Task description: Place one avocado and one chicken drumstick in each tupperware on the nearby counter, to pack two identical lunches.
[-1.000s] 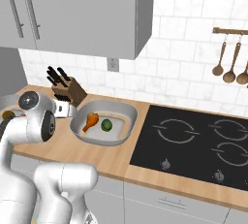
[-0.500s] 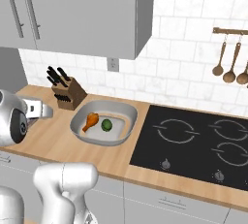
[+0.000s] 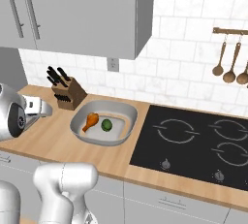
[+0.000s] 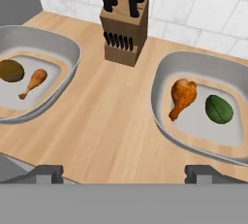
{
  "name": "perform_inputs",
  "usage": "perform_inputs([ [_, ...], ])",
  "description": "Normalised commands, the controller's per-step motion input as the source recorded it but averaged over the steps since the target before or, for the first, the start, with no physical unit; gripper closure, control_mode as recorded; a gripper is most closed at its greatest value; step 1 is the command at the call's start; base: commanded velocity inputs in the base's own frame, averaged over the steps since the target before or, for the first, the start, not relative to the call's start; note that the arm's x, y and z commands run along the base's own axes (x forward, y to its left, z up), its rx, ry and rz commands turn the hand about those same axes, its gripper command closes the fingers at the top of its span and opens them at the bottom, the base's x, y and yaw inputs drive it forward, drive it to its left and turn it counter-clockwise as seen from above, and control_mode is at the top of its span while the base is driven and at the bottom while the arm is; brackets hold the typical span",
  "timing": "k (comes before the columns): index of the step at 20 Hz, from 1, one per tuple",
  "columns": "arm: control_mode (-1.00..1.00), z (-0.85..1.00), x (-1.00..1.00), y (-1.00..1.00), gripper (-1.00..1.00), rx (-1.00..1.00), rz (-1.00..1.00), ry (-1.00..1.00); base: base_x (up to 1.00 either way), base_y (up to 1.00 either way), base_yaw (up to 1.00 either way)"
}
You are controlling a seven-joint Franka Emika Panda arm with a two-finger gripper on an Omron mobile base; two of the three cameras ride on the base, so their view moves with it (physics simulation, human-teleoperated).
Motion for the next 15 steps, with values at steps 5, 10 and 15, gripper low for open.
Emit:
perform_inputs([
  [5, -1.0, 0.0, 0.0, 0.0, -1.0, 0.0, 0.0, 0.0, 0.0, 0.0, 0.0],
  [10, -1.0, 0.0, 0.0, 0.0, -1.0, 0.0, 0.0, 0.0, 0.0, 0.0, 0.0],
  [15, -1.0, 0.0, 0.38, 0.16, -1.0, 0.0, 0.0, 0.0, 0.0, 0.0, 0.0],
])
